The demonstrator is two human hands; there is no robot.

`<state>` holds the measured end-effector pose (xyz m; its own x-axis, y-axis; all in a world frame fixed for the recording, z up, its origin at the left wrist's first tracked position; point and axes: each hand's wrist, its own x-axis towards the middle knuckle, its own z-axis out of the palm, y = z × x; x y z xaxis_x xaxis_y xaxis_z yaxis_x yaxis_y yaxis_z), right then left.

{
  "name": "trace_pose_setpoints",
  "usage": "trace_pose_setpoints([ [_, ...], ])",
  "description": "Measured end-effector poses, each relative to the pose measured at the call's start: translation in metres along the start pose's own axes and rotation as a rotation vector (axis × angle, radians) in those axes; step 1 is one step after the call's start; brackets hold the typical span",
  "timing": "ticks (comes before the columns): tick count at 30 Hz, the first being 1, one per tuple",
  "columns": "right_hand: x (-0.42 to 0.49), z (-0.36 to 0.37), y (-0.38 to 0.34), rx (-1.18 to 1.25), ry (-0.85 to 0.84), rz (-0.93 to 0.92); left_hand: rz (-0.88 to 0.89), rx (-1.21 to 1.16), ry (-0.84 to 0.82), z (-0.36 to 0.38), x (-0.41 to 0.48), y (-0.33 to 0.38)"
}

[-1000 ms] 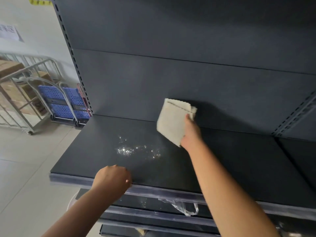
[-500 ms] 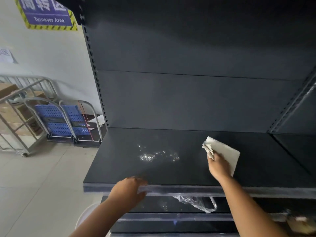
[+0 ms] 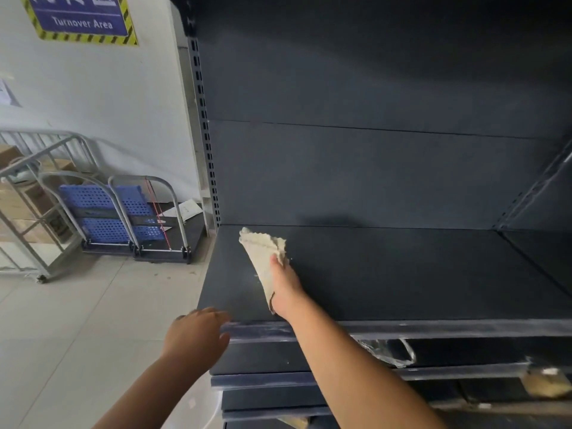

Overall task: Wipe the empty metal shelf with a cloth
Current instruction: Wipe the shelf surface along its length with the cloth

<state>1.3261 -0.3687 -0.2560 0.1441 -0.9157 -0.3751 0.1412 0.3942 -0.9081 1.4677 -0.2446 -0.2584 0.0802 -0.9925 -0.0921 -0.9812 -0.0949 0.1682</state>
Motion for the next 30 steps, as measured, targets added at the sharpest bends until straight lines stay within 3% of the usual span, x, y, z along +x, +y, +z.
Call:
trace_pose_setpoints([
  [3,-0.003,-0.005,-0.019,0.355,0.114,0.024,0.048,-0.018,-0.032,-0.001,-0.004,-0.009],
  [9,-0.023,-0.092,-0.062,0.353,0.383,-0.318,0.136,0.004,-0.087,-0.002,-0.007,-0.016],
  [11,-0.030,-0.129,-0.066,0.165,0.508,-0.405,0.147,0.007,-0.102,-0.003,-0.006,-0.018],
  [13,-0.033,-0.162,-0.059,-0.260,0.674,-0.452,0.158,0.004,-0.106,-0.004,-0.006,-0.020],
  [15,-0.033,-0.184,-0.040,-0.657,0.744,-0.363,0.171,0.005,-0.107,-0.004,-0.006,-0.021],
  [19,-0.027,-0.161,-0.002,-1.118,0.544,-0.169,0.180,-0.005,-0.104,-0.001,-0.006,-0.022],
  [21,-0.019,-0.120,0.011,-1.234,0.407,-0.198,0.179,-0.019,-0.099,0.001,-0.005,-0.024],
  [25,-0.004,-0.014,0.025,-1.125,0.175,-0.324,0.155,-0.037,-0.068,0.006,-0.007,-0.024],
  [27,-0.004,0.030,0.026,-0.803,0.079,-0.260,0.134,-0.041,-0.055,0.007,-0.009,-0.024],
  [30,0.000,0.058,0.010,-0.147,0.015,-0.009,0.103,-0.038,-0.043,0.006,-0.009,-0.023],
])
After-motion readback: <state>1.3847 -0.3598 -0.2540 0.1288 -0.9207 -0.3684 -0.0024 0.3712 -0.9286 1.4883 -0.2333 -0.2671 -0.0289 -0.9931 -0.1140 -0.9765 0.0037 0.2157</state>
